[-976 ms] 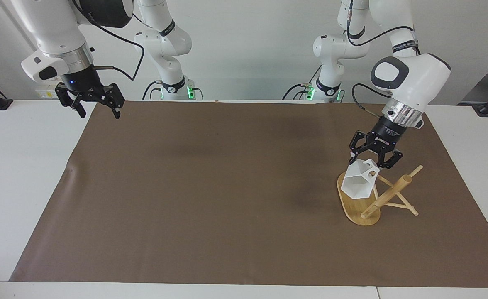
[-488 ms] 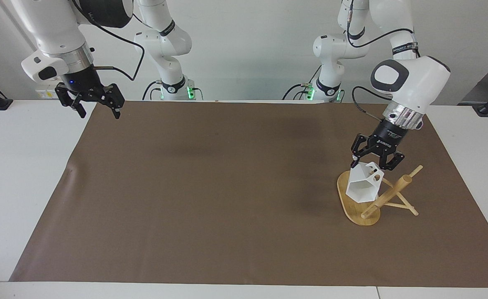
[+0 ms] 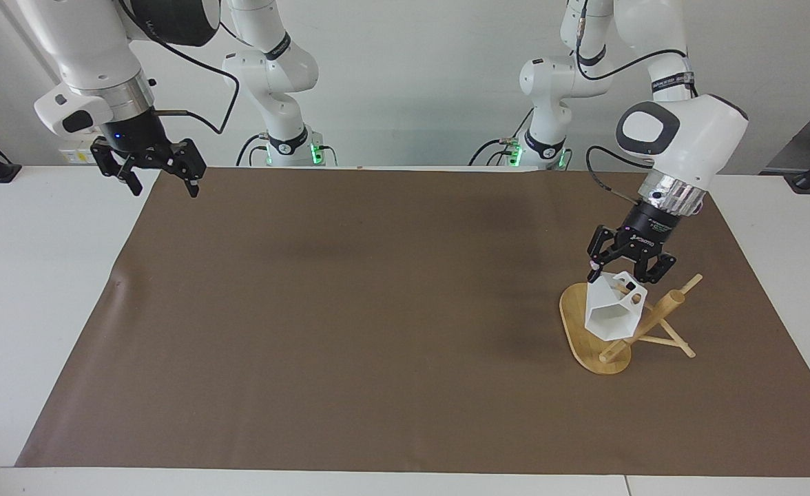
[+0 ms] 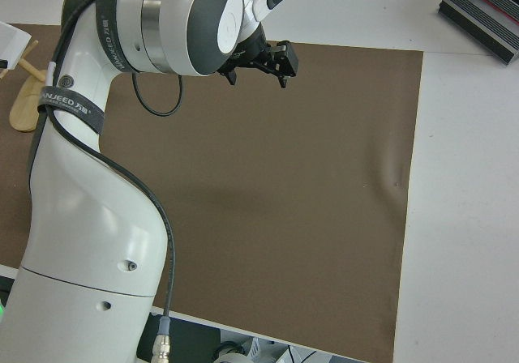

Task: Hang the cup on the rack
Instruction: 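Move the mug with the left gripper onto a peg of the mug tree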

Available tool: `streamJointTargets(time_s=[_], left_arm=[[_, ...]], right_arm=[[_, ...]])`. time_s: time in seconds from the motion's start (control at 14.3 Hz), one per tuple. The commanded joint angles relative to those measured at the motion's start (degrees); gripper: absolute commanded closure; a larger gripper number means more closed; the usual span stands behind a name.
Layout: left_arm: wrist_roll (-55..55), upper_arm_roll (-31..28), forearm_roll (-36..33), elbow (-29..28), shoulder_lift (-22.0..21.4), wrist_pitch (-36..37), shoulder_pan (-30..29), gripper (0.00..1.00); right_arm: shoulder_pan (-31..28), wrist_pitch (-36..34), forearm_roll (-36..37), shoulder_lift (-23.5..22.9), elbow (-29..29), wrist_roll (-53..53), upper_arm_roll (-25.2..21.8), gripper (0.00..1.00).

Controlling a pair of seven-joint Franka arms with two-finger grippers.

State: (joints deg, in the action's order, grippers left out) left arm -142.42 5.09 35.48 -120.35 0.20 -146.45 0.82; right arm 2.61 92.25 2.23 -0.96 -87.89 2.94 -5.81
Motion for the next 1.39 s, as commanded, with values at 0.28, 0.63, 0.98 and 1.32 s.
streamJointTargets(time_s=[0.28,0.63,0.98,1.32], left_arm=[[-3.64,0.45,-1.12,-2.08,-0.11,-4.46,-0.56,1.00],[-3.74,0.45,-1.20,-2.08,0.51,-5.52,-0.56,0.01],[-3.56,0.36,-2.16,-1.29,0.68,-4.55,-0.82,0.00],[-3.30,0.45,-14.80,2.05,0.59,4.05,-3.37,0.00]], right_arm=[[-0.68,0.57,0.05,0.43,-0.79,-0.75,0.45,0.00],[-0.59,0.48,-0.04,0.52,-0.79,-0.66,0.54,0.00],[-0.68,0.56,-0.04,0.52,-0.79,-0.83,0.45,0.00],[-0.59,0.57,-0.04,0.43,-0.79,-0.75,0.63,0.00]])
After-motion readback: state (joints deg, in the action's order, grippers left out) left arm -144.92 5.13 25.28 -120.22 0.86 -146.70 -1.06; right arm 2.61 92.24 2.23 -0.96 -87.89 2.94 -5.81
